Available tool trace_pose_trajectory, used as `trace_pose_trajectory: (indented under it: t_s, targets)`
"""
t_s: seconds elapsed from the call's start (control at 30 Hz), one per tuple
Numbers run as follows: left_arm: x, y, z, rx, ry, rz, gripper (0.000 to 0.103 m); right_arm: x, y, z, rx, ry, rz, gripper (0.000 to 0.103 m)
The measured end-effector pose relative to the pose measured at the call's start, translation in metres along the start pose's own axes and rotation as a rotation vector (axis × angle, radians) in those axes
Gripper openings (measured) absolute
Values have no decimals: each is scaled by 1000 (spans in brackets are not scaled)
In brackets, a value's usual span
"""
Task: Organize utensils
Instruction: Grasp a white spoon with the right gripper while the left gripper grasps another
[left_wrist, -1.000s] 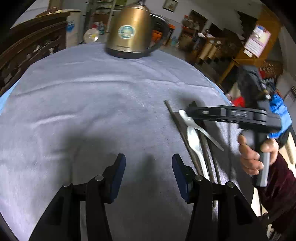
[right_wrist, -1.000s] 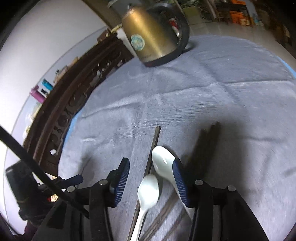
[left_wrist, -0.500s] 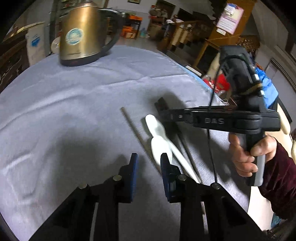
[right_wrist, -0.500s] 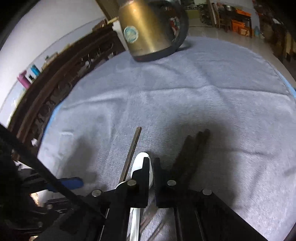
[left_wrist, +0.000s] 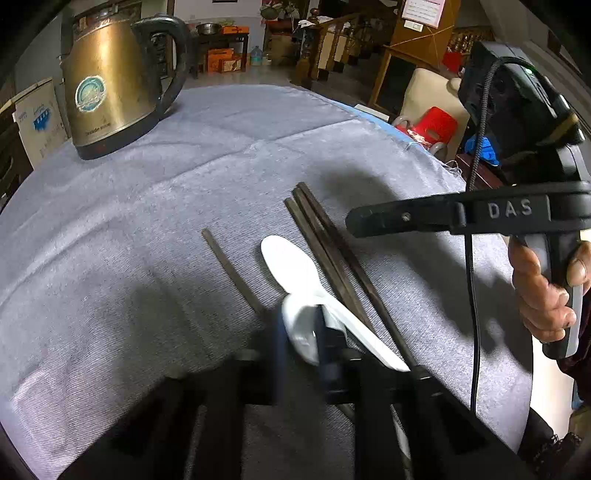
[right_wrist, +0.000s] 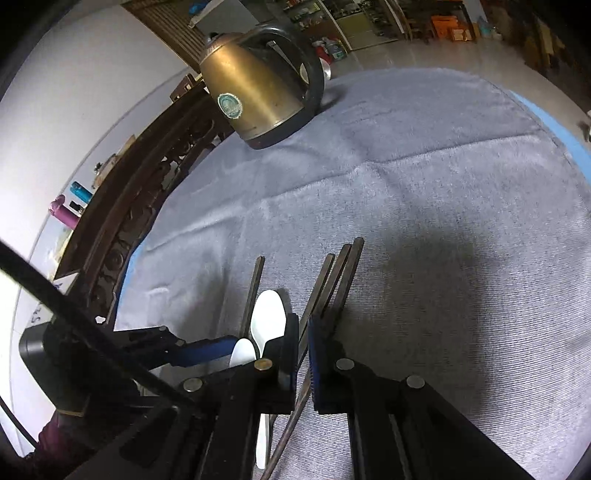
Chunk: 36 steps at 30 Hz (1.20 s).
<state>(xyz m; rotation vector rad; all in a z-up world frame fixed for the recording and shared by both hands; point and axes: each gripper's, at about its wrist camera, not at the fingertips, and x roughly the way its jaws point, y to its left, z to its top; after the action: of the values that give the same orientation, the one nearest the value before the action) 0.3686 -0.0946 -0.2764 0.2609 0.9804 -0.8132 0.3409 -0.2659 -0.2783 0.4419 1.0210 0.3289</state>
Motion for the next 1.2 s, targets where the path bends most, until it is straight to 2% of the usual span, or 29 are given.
trace_pose_trajectory:
  t_s: [0.17, 0.23, 0.3, 0.37, 0.47, 0.6, 0.63, 0.67, 0.7, 0.8, 0.93, 0.97, 1.03, 1.07, 1.1, 1.2]
  targets:
    - [-10, 2, -10, 16, -38, 11, 3, 4, 11, 0, -27, 9, 15, 7]
    - [-17, 5, -14, 11, -52, 6, 3, 7, 17, 3, -35, 11, 18, 15]
    - [-25, 11, -18, 0, -67, 9, 3, 13, 23, 7, -42, 22, 19, 33]
    - [-35, 20, -24, -26, -82, 10, 2, 20, 29, 9, -56, 28, 6, 38]
    - [-52, 35, -30, -70, -114, 21, 2, 34, 37, 13, -77, 52, -12, 38]
    - [-73, 50, -37, -122, -148, 64, 1, 55, 43, 10, -112, 91, -90, 39]
    - [-77, 53, -38, -140, -158, 75, 1, 54, 47, 9, -133, 70, -105, 39]
    - [-80, 55, -39, -154, -164, 85, 1, 56, 50, 7, -155, 79, -120, 32]
    - [-83, 56, -40, -165, -169, 97, 1, 56, 54, 5, -177, 75, -140, 30]
    - [-82, 59, -42, -185, -132, 121, 1, 54, 60, -1, -223, 68, -180, 29]
    - [-75, 67, -47, -257, -60, 109, 2, 33, 59, -5, -206, 17, -184, 29]
    - [-75, 67, -48, -264, -61, 106, 5, 27, 59, -5, -197, 7, -181, 29]
    - [-75, 63, -46, -270, -60, 93, 22, 10, 53, -8, -157, -29, -161, 29]
    - [-75, 60, -45, -270, -59, 91, 40, 3, 51, -9, -141, -44, -153, 29]
    - [-73, 55, -41, -262, -57, 95, 51, -4, 47, -12, -124, -60, -143, 29]
    - [-59, 43, -32, -217, -25, 94, 51, -23, 36, -21, -58, -109, -111, 29]
